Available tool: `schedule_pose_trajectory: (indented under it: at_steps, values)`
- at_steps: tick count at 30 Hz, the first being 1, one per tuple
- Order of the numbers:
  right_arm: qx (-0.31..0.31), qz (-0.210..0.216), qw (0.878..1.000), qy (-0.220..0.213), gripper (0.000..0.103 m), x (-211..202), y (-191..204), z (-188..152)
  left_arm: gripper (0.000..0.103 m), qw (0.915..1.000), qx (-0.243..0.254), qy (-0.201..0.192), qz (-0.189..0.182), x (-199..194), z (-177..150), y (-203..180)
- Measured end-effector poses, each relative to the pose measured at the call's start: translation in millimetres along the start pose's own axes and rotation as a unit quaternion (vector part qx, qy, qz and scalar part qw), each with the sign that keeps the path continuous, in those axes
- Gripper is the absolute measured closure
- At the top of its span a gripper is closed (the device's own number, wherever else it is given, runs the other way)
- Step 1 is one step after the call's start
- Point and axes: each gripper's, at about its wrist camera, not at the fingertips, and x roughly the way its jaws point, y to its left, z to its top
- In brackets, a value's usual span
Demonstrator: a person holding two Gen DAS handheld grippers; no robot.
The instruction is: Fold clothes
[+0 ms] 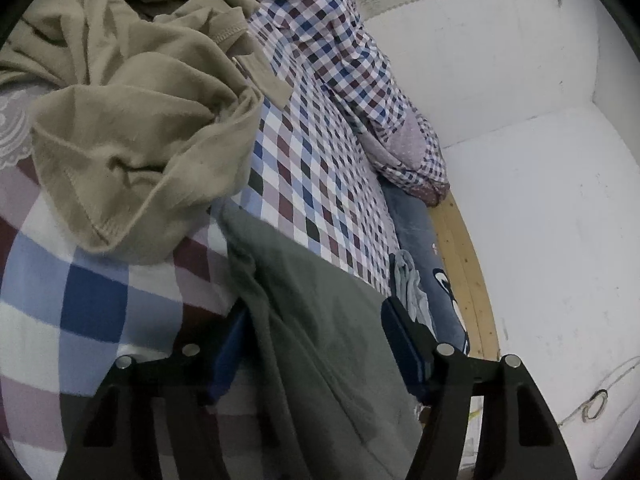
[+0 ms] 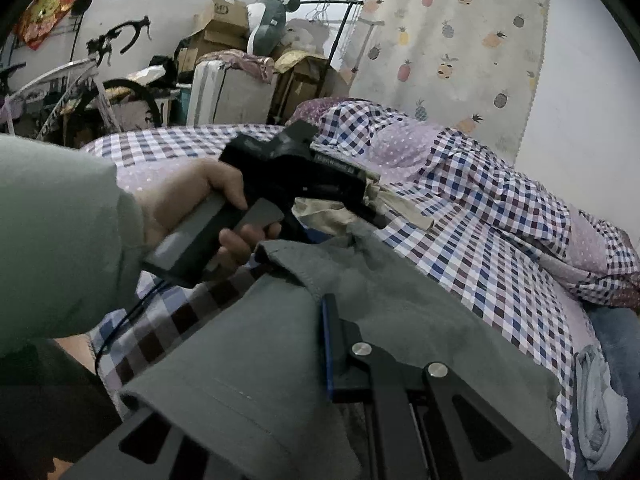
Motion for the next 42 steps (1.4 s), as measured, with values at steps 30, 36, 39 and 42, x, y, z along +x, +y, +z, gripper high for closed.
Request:
schedule_pose_trajectory:
  at_steps: [30, 36, 39, 42]
  values:
    - [-0.007, 0.016, 1.000, 0.021, 0.099, -0.6, 17.4, -18.3, 0.096, 0.9983, 0.003, -0.048, 0.034, -2.0, 16.2, -10.5]
    - [0.007, 0.020, 1.000, -0.004, 0.099, -11.3, 24.6, -1.5, 0.096, 0.9944, 0.018, -0.099, -0.029, -37.0, 25.1, -44.9]
    - [0.010, 0.025, 1.000, -0.008, 0.099, -7.7, 36.2, 4.6, 0.096, 0.9958, 0.005, -0.090, 0.018, -32.0, 27.6, -26.6]
    - [0.027, 0.038, 0.999, 0.020, 0.099, 13.7, 44.4, -3.4, 0.096, 0.9958, -0.035, -0.074, 0.041, -23.0, 27.7, -4.8]
